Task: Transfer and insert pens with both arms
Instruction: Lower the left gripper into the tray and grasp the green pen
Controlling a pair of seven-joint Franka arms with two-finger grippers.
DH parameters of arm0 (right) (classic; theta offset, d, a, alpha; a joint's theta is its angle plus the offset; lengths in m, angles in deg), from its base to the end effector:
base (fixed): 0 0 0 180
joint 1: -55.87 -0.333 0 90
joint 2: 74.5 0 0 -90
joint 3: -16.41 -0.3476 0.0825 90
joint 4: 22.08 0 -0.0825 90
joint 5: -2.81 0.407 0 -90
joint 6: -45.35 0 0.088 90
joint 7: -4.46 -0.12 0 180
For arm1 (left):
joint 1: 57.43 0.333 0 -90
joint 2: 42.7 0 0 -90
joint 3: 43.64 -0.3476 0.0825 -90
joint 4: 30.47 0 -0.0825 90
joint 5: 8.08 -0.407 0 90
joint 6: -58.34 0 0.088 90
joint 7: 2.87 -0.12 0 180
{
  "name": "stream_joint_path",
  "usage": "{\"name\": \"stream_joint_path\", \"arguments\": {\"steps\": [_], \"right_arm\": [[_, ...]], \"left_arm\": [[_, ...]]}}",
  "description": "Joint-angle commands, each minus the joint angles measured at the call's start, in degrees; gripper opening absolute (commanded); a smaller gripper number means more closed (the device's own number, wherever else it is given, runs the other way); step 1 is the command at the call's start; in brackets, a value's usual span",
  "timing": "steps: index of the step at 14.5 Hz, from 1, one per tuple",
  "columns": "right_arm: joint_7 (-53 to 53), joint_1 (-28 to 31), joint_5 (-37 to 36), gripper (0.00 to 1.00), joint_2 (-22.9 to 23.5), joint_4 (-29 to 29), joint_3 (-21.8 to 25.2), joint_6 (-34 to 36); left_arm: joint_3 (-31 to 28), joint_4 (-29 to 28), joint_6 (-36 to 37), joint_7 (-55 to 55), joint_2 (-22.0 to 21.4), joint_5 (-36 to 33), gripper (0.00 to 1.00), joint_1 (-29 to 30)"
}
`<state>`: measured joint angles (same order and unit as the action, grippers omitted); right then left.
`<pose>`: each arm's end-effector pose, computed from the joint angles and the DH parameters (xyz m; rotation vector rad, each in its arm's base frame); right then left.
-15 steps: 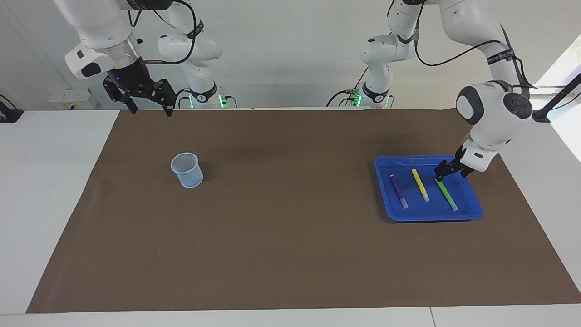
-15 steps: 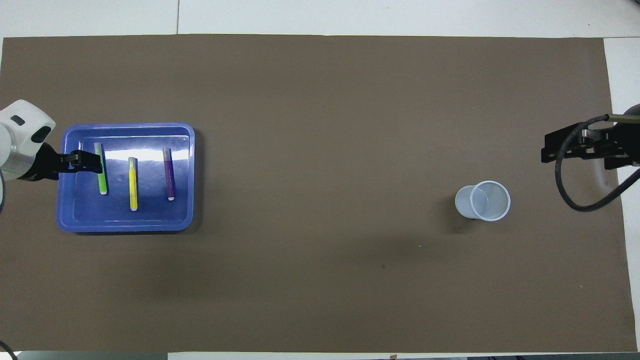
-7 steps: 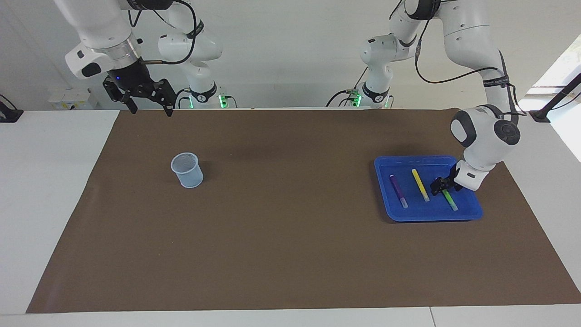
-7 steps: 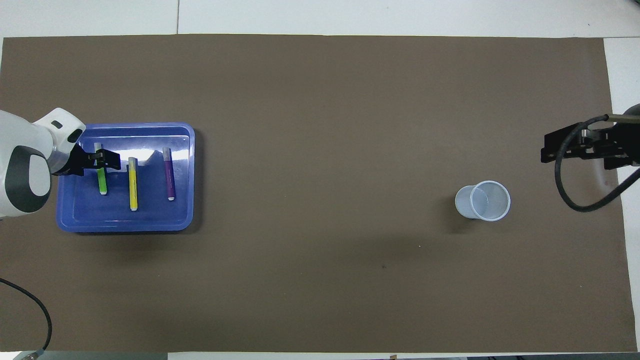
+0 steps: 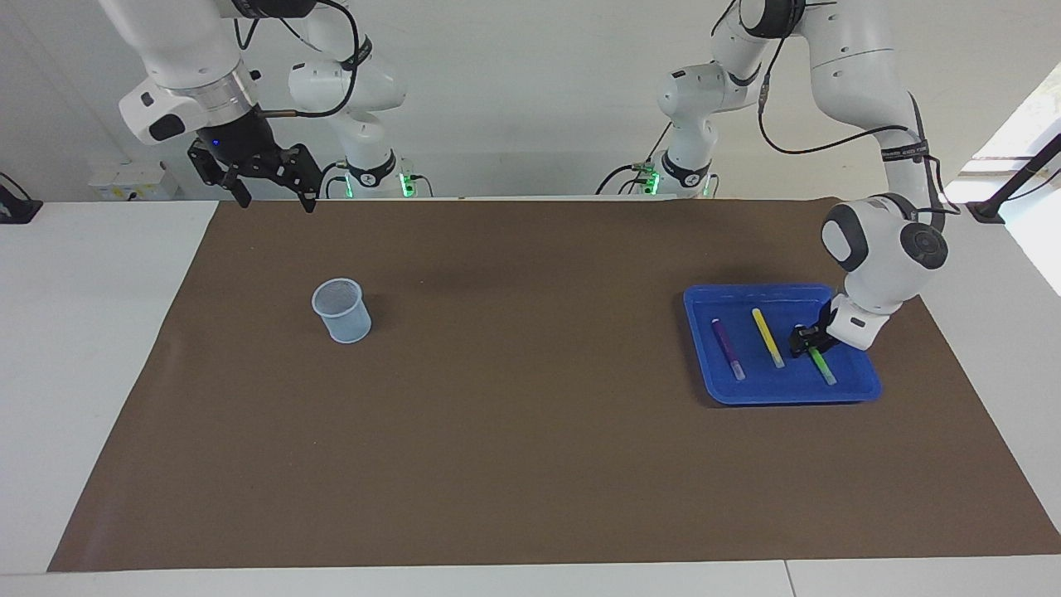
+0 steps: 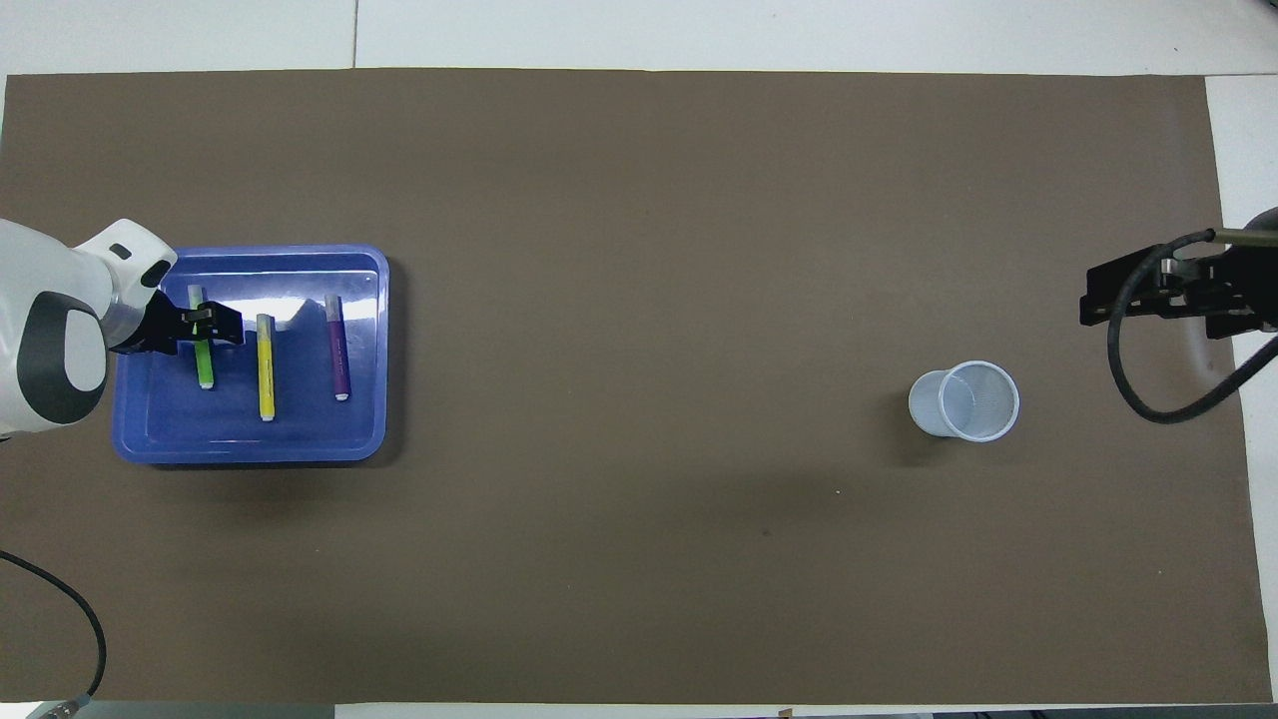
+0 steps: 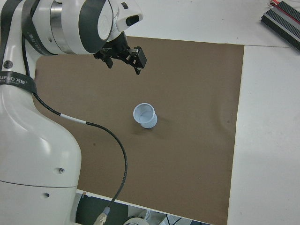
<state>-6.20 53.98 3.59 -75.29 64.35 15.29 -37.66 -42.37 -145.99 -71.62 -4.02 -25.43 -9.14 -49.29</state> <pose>0.5588 0.0312 0.6710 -3.1262 0.2069 0.0739 0.6141 0.0751 0.3003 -3.1337 -0.1387 0.0779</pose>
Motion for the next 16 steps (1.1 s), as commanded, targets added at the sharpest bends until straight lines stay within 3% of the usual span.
{"name": "stream_joint_path", "arguments": {"steps": [1,6,11,16], "right_arm": [[1.34,0.4,0.97,1.0,0.17,-0.82,-0.38,0.83],[1.34,0.4,0.97,1.0,0.09,-0.82,-0.38,1.1],[0.73,0.49,3.17,1.0,-0.53,-0.39,-0.38,1.27],[1.17,0.4,3.17,1.0,-1.67,1.63,-0.29,1.1]], "left_arm": [[0.39,0.73,1.11,-1.22,0.49,-0.61,0.43,0.83],[0.39,0.82,1.02,-1.31,0.58,-0.61,0.01,0.83],[0.39,2.22,1.72,-1.23,0.75,-0.61,0.0,0.3],[0.66,10.21,15.15,-0.61,-0.03,-0.26,0.0,-1.19]]}}
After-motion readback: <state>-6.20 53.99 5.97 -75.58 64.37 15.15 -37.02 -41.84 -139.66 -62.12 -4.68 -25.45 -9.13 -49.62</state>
